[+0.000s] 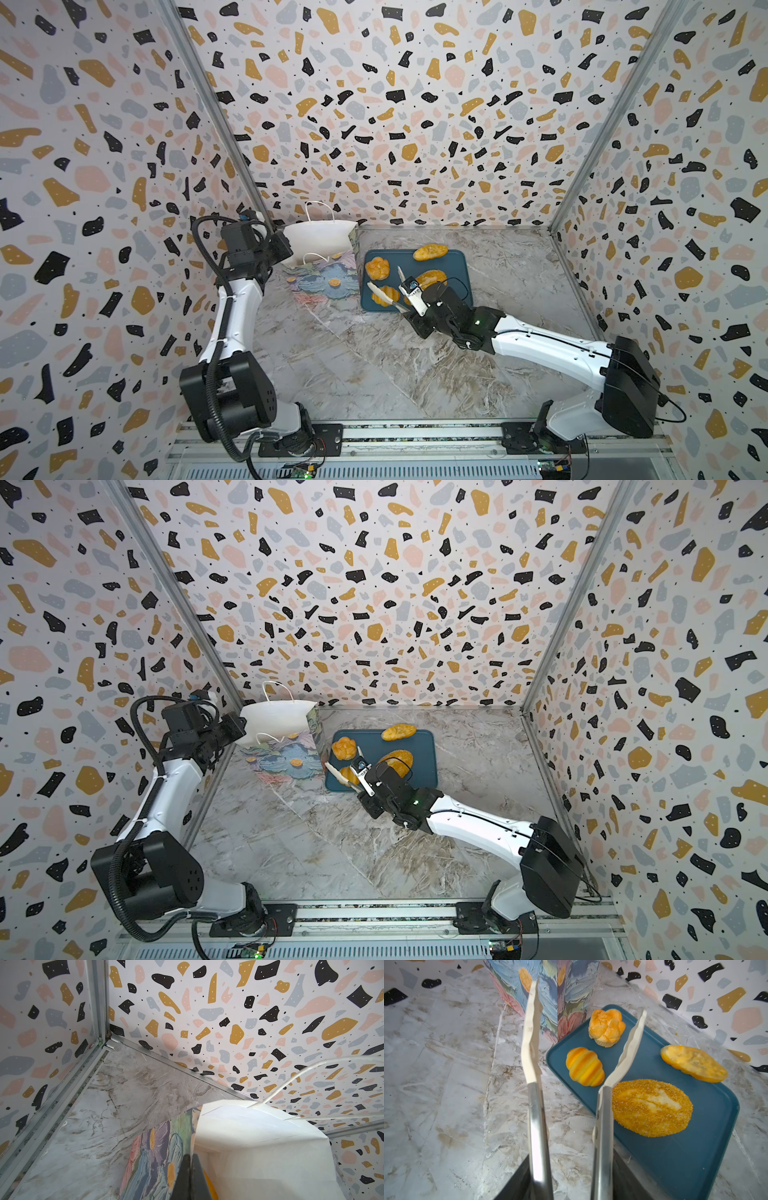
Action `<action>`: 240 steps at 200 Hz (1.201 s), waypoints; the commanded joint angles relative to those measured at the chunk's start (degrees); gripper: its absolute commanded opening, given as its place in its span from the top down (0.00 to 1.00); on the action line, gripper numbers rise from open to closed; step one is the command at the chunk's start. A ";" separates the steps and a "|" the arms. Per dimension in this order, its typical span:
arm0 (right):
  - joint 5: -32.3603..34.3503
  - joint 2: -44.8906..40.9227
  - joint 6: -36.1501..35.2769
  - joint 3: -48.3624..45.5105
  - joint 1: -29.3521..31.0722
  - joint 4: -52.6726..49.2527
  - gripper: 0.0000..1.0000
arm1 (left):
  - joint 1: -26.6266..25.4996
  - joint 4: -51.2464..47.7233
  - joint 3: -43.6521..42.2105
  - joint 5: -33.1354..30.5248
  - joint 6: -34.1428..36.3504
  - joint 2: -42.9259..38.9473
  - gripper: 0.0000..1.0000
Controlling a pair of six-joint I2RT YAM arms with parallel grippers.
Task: Place the fake bread into the paper bag
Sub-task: 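Withdraw the empty tongs with the right gripper back toward the tray, then lower the open tongs with the right gripper over the striped yellow-orange bun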
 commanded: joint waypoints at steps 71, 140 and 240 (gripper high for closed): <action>-0.65 5.28 -3.88 4.85 -1.88 -5.55 0.44 | 0.09 1.54 -0.46 0.14 0.32 -1.31 1.00; -3.08 7.50 -6.13 7.35 -4.75 -6.88 0.44 | 0.14 1.36 -0.33 -0.16 0.54 -1.19 1.00; -5.32 14.29 -9.19 13.38 -5.98 -9.85 0.44 | 0.06 1.32 -0.36 -0.13 0.59 -1.22 1.00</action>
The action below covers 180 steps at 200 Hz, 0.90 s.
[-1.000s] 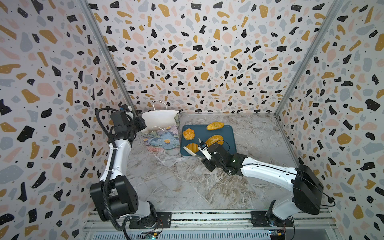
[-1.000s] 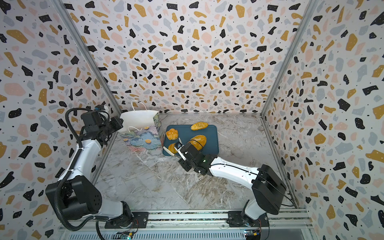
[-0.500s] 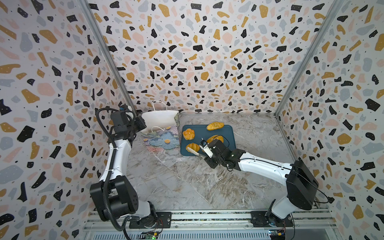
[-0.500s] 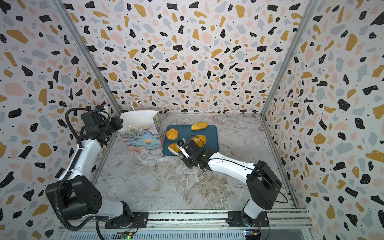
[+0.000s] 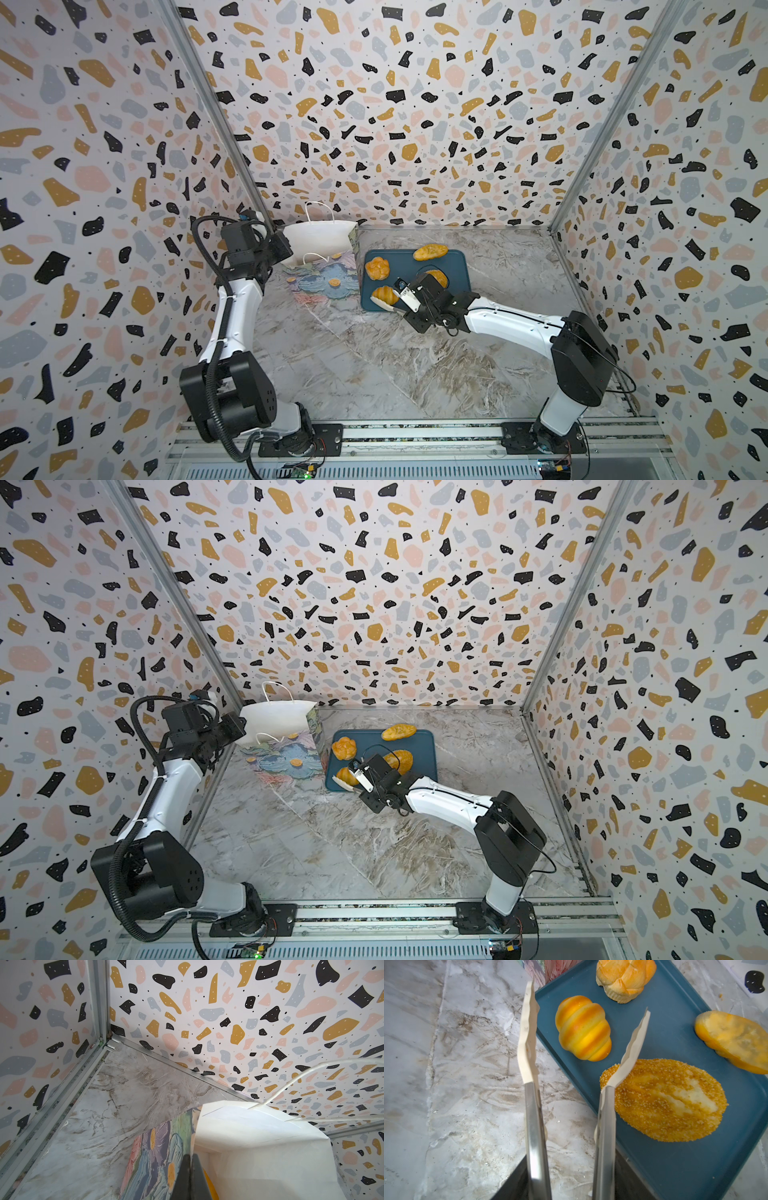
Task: Place the fake bread into the paper bag
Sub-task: 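Lower the open tongs with the right gripper over the striped yellow-orange bun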
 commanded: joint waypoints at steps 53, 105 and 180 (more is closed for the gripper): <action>0.03 4.93 -2.42 10.12 -0.67 -5.96 0.44 | 0.09 1.30 -0.26 0.17 0.56 -1.10 1.00; 0.16 8.29 -3.47 13.32 -0.70 -9.30 0.45 | 0.11 1.29 -0.30 0.25 0.48 -0.96 1.00; 1.62 10.47 -4.30 15.15 -0.84 -10.97 0.48 | 0.14 1.29 -0.27 0.08 0.56 -1.00 1.00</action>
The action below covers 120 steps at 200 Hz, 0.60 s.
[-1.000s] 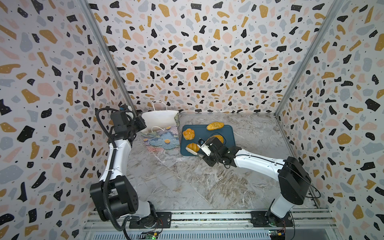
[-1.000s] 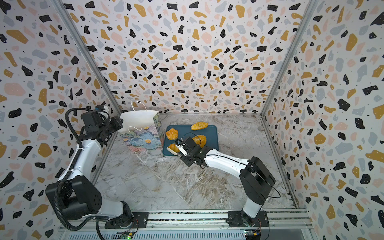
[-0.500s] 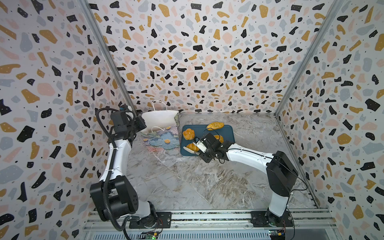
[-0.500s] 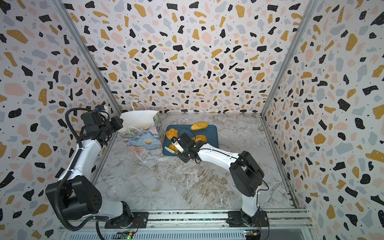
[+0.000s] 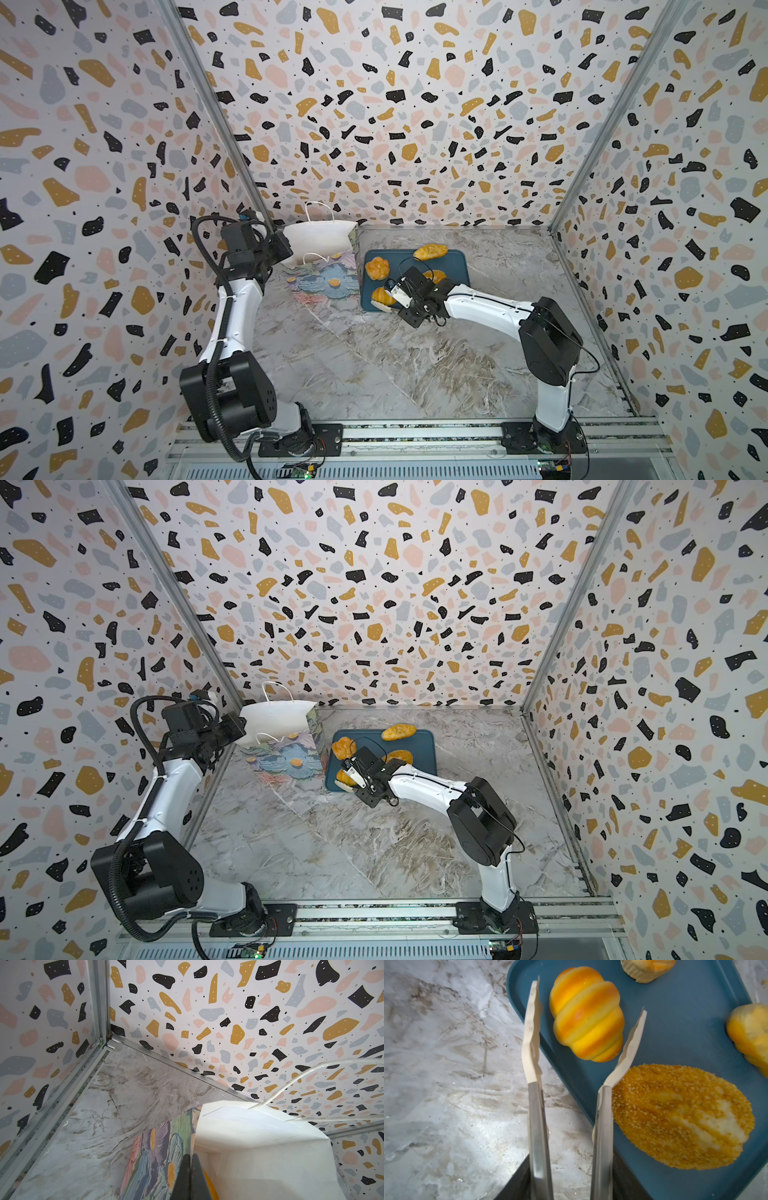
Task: Place the fake bread into the paper bag
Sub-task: 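Lower the open tongs with the right gripper over the striped yellow-orange bun, then close the tongs with the right gripper around the striped bun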
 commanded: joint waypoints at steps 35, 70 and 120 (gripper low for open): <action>1.41 0.09 -1.45 3.78 -0.32 -1.56 0.51 | 0.14 1.25 -0.24 0.03 0.52 -0.98 1.00; 1.95 -0.28 -1.48 4.13 -0.32 -1.51 0.62 | 0.14 1.20 -0.26 -0.01 0.56 -1.05 1.00; 0.75 -2.41 -0.54 2.55 -0.31 0.30 0.71 | 0.11 1.27 -0.23 -0.01 0.64 -1.05 1.00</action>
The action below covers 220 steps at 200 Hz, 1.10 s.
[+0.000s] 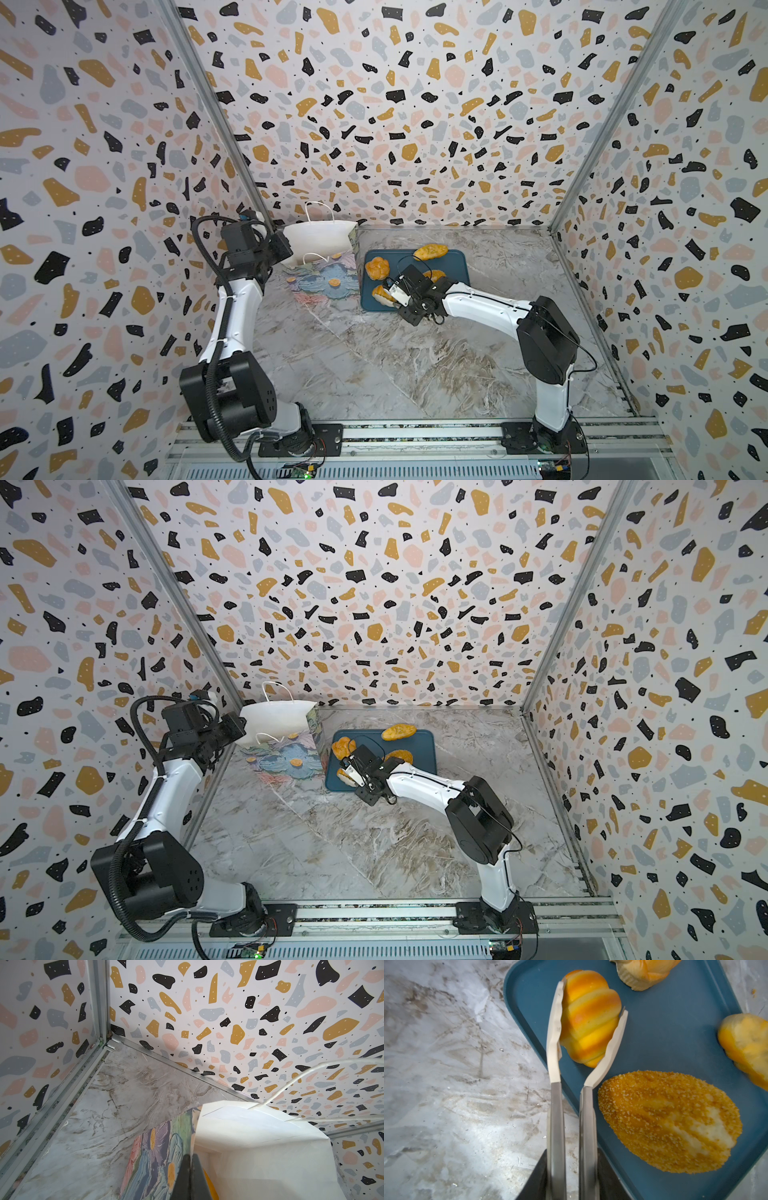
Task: Place the fake bread into the paper bag
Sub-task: 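Close the tongs with the right gripper around the striped bun, then lift the striped bun off the tray with the right gripper's tongs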
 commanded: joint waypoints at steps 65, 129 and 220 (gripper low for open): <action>-0.74 -8.33 3.20 -3.44 -0.18 3.91 0.73 | 0.06 1.25 -0.33 -0.08 0.65 -1.14 1.00; -0.54 -11.90 5.30 -7.23 -0.34 6.29 0.76 | 0.11 1.29 -0.27 0.00 0.52 -0.95 1.00; -1.77 -16.76 9.72 -10.05 -0.30 10.54 0.79 | 0.13 1.38 -0.40 0.21 0.47 -1.01 1.00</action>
